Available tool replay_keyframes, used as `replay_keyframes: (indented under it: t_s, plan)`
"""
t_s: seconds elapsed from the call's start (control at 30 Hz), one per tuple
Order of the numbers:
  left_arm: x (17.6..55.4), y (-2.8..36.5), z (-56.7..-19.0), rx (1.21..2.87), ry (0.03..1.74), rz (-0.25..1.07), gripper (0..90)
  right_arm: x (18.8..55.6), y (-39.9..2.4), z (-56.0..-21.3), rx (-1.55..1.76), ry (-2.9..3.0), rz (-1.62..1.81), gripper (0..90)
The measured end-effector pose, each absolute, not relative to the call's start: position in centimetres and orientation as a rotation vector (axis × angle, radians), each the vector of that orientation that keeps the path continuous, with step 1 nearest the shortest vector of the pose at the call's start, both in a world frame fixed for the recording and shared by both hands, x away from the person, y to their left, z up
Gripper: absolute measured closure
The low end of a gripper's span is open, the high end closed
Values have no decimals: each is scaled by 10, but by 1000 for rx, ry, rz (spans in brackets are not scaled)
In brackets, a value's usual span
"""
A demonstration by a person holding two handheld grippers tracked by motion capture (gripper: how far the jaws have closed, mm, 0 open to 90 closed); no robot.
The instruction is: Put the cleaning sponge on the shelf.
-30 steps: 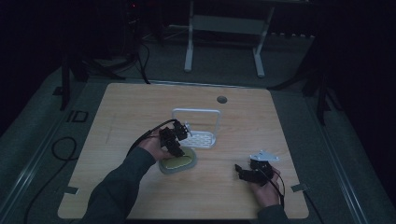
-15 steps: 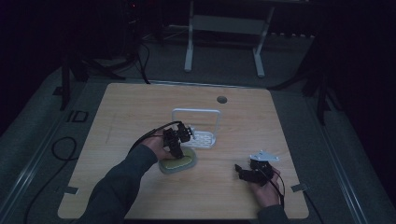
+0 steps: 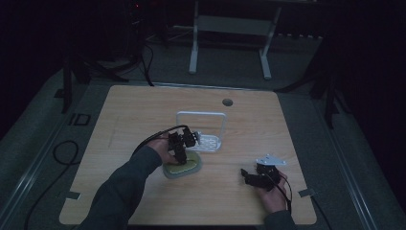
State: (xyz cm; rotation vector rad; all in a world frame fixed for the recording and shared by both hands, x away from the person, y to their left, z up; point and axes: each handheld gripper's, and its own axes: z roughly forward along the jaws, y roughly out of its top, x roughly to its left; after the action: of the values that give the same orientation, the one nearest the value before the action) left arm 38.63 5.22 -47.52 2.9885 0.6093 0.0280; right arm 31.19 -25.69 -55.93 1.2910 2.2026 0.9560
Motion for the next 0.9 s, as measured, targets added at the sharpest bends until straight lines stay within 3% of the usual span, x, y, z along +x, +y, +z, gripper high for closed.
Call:
replay_keyframes:
  t_s: [0.4,0.9]
  plan:
    - [385,51,-477,3002,582,13,704,312,-257,-559,1291,2203,956,243]
    - [381,51,-465,2989,552,51,714,312,-257,-559,1290,2203,956,243]
